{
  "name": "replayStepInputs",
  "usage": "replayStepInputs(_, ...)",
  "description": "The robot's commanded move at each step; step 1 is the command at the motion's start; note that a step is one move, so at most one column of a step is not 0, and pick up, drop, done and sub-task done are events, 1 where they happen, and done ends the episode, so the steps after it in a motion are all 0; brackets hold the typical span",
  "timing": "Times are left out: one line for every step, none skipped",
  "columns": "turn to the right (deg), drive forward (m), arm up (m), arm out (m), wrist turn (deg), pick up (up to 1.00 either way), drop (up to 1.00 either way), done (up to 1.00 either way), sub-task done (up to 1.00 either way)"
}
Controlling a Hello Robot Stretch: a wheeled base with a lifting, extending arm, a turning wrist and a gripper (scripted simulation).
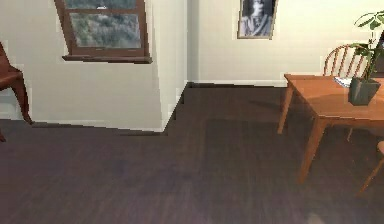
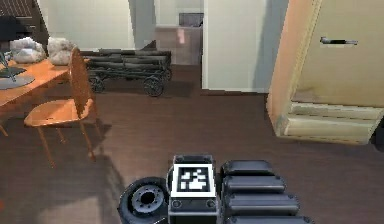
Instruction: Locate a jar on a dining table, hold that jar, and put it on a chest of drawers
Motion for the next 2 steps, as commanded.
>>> replayStepInputs(6.0, 0.00, 0.00, 0.00, 0.0, 0.00, 0.00, 0.00, 0.00)
replayStepInputs(0.0, 1.00, 0.00, 0.00, 0.0, 0.00, 0.00, 0.00, 0.00)
